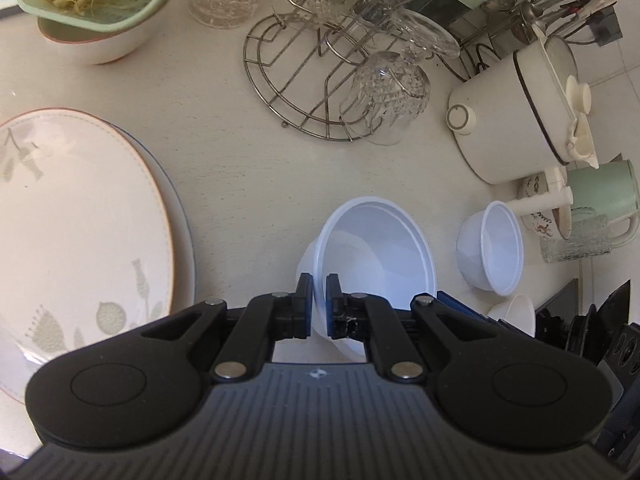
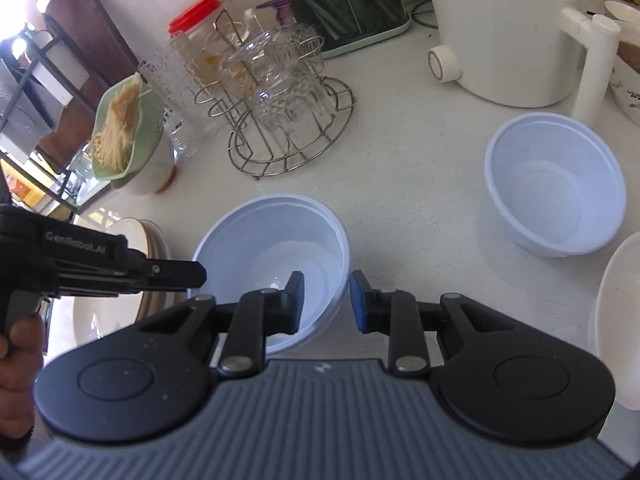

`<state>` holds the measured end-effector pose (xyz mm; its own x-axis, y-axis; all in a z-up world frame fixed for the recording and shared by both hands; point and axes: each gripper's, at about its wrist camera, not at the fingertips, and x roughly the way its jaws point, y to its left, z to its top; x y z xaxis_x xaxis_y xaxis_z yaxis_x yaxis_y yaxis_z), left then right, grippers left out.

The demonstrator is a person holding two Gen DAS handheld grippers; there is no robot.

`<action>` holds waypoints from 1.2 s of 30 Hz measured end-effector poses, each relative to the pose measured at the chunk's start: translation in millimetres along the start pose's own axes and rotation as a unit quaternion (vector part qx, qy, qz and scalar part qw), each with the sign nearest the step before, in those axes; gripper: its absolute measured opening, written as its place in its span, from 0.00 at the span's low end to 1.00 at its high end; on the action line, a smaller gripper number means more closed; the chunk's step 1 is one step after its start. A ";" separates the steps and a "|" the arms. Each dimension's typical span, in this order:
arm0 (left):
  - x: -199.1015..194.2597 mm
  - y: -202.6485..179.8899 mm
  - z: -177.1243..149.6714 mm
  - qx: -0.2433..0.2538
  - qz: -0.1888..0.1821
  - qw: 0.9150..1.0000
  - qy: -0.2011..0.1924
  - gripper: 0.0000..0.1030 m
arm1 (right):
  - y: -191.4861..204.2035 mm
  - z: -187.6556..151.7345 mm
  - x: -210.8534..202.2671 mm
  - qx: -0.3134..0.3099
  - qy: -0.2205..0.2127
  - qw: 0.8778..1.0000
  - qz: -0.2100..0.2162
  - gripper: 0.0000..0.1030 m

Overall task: Organize plates and bowls
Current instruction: 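Lift the translucent bowl and set it down beside the plate stack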

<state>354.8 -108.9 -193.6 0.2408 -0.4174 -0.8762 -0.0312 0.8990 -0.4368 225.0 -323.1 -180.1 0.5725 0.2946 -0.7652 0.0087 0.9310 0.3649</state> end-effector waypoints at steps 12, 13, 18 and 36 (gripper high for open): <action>6.2 12.8 -11.4 0.010 0.020 1.000 0.008 0.08 | 16.0 -4.5 7.7 -0.023 -0.011 1.000 -0.013 0.27; 6.1 12.8 -12.6 0.013 0.021 1.000 0.007 0.08 | 17.3 -4.1 8.0 -0.028 -0.011 0.999 -0.014 0.27; 10.2 14.6 -15.7 0.019 0.033 0.999 0.007 0.08 | 22.2 -5.0 11.6 -0.043 -0.006 0.999 -0.019 0.27; 0.2 1.7 -16.9 0.083 0.069 0.994 -0.012 0.10 | 9.6 -6.9 -0.9 -0.007 -0.033 0.999 -0.025 0.28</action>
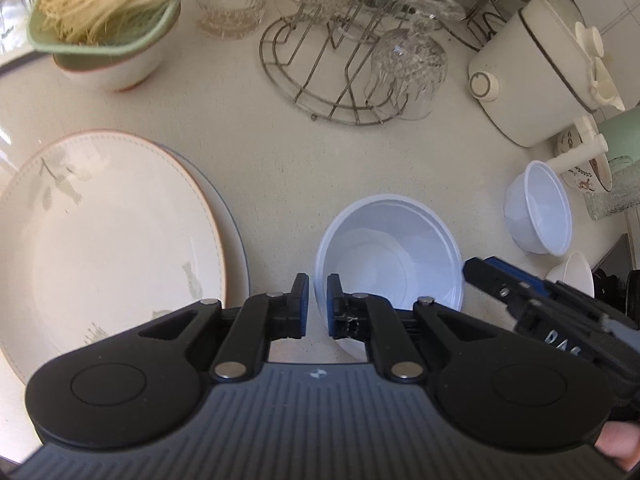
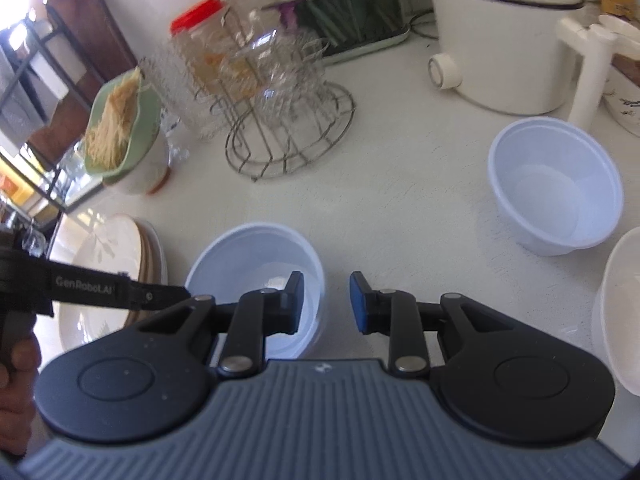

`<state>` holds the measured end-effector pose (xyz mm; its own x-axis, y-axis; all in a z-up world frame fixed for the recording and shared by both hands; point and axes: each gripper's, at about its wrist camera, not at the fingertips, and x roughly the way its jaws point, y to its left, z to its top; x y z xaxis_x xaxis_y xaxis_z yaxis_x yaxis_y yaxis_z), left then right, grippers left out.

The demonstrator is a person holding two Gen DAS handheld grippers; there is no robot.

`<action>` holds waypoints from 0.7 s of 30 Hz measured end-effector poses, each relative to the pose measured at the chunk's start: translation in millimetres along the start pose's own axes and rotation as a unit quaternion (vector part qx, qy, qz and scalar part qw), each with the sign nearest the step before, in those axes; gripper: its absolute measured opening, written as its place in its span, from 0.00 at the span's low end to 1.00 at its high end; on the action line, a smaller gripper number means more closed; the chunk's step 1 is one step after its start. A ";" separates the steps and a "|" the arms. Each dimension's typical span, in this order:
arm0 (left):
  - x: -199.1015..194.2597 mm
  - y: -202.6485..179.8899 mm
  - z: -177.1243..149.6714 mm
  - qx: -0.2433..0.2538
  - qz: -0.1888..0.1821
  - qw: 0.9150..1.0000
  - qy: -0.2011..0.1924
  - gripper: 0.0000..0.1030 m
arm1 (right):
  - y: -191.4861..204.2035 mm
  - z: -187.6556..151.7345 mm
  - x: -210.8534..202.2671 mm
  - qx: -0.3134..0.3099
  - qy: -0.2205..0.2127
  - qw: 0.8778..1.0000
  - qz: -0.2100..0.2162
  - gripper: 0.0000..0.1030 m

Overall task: Organize plates and bowls
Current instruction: 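Lift the translucent bowl and set it down beside the plate stack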

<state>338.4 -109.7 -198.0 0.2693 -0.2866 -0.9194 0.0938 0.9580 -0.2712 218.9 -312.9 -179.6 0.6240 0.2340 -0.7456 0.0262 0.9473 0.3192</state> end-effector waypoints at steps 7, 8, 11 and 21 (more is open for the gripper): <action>-30.2 -14.2 -2.0 0.033 -0.004 0.999 -0.035 0.17 | 3.9 8.7 -21.7 -0.006 -0.029 1.000 -0.010 0.28; -35.7 -16.1 -2.3 0.034 -0.007 0.999 -0.041 0.18 | 4.9 9.2 -25.7 -0.007 -0.034 0.999 -0.008 0.28; -50.2 -18.7 -2.2 0.029 -0.023 0.997 -0.063 0.21 | 9.0 11.6 -38.2 -0.015 -0.042 0.999 -0.012 0.28; -84.2 -29.9 -10.9 0.041 -0.037 0.993 -0.100 0.21 | 4.8 8.3 -79.9 0.008 -0.080 0.997 -0.011 0.28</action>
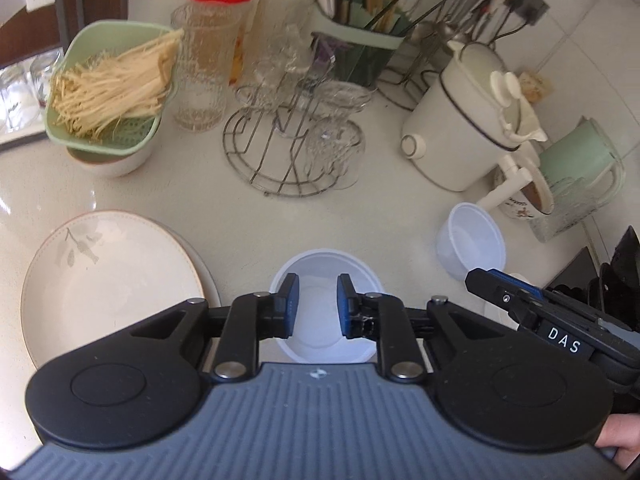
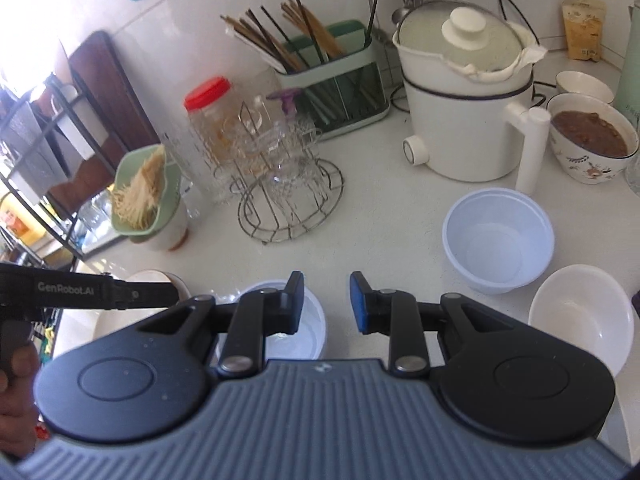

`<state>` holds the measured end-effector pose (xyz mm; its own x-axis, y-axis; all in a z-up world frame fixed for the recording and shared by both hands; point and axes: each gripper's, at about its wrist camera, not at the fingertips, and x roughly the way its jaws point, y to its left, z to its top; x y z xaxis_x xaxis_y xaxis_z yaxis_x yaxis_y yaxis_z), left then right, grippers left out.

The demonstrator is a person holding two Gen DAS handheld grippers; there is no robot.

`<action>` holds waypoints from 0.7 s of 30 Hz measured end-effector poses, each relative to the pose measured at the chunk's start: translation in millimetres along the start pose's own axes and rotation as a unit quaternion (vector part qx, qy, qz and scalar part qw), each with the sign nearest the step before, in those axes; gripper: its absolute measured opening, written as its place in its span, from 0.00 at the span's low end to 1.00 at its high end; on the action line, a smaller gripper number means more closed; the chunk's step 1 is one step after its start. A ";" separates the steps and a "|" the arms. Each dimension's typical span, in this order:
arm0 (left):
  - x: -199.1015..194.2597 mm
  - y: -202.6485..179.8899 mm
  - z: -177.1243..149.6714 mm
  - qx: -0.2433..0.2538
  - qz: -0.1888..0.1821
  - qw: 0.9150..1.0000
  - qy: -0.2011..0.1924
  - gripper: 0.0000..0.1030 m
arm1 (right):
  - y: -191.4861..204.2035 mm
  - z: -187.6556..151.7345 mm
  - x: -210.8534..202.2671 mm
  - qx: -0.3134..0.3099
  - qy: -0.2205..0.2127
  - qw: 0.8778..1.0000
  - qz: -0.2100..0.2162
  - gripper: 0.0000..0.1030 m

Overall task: Organize plates and bowls
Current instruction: 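Lift the translucent bowl and set it down beside the plate stack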

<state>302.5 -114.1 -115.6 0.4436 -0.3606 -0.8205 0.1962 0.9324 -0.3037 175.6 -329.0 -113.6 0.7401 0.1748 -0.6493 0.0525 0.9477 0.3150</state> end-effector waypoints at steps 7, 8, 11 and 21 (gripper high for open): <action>-7.5 -4.8 -3.3 0.011 0.001 1.000 -0.003 0.21 | 5.1 -1.9 -11.0 0.015 -0.018 1.000 -0.001 0.28; -8.9 -6.1 -3.8 0.014 0.002 1.000 -0.004 0.21 | 6.0 -2.4 -12.4 0.015 -0.021 1.000 0.000 0.28; -13.5 -9.3 -4.6 0.023 0.001 1.000 -0.007 0.21 | 6.8 -4.0 -16.5 0.012 -0.028 1.000 0.000 0.28; -17.6 -6.8 -6.0 0.029 -0.010 0.999 -0.010 0.21 | 7.8 -8.3 -24.0 0.019 -0.034 0.999 -0.024 0.28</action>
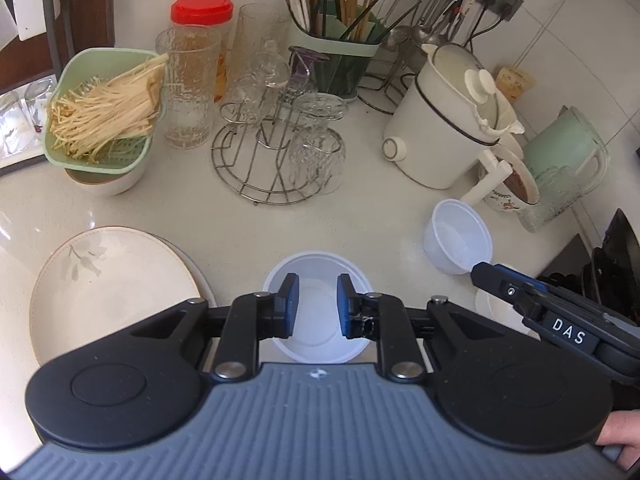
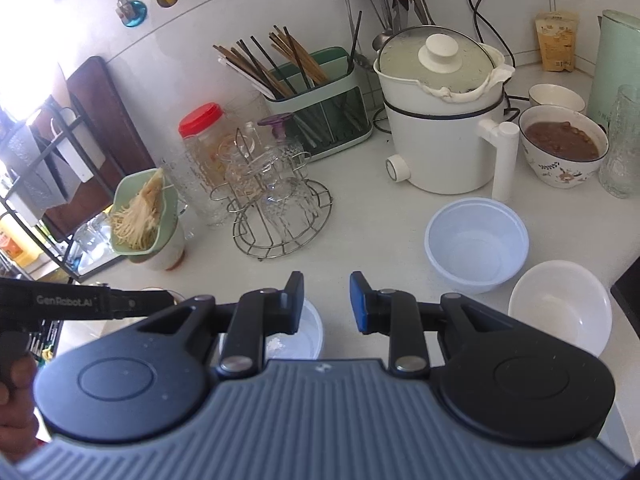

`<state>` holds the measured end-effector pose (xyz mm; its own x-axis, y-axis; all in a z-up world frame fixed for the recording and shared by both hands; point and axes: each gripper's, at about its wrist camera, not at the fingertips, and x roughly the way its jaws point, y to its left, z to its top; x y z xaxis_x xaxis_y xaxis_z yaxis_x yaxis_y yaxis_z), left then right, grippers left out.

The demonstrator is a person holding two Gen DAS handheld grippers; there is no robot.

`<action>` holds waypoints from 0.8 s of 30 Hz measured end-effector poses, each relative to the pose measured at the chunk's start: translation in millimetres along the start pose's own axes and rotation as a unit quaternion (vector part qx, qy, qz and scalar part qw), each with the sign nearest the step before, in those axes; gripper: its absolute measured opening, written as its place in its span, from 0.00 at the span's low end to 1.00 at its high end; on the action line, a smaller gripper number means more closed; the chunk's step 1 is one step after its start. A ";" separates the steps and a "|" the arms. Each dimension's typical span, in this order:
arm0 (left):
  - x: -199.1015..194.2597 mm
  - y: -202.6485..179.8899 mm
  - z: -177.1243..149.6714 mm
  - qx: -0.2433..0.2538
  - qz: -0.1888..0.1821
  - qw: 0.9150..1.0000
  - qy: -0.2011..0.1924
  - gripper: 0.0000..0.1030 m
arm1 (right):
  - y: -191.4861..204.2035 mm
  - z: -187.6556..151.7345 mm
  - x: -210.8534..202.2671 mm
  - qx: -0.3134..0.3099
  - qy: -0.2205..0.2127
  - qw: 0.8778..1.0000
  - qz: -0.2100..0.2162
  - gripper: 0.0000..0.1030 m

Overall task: Organize plates and bowls
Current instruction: 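Lift the translucent bowl and set it down beside the plate stack, then open both grippers and move them to the second translucent bowl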

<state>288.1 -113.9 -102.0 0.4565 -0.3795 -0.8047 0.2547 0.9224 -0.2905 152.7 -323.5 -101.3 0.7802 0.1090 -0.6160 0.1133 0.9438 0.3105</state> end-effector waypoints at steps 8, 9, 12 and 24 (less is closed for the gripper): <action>-3.6 1.6 0.7 0.027 -0.025 0.999 0.006 0.21 | -0.1 -6.3 -8.1 0.016 -0.005 1.000 -0.022 0.28; -4.4 2.2 0.9 0.031 -0.027 0.999 0.008 0.21 | -1.8 -7.7 -9.4 0.023 -0.004 0.999 -0.027 0.28; -7.4 2.7 0.5 0.048 -0.040 0.998 0.014 0.21 | -3.5 -12.8 -13.6 0.038 -0.001 0.998 -0.053 0.28; -14.9 21.0 -7.0 0.070 -0.085 0.994 0.028 0.21 | 12.9 -13.4 -32.5 0.077 -0.035 0.990 -0.115 0.28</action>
<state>280.7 -88.4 -99.8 0.3503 -0.5204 -0.7788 0.4414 0.8251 -0.3527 120.6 -310.8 -87.0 0.7631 -0.1311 -0.6328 0.3818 0.8815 0.2778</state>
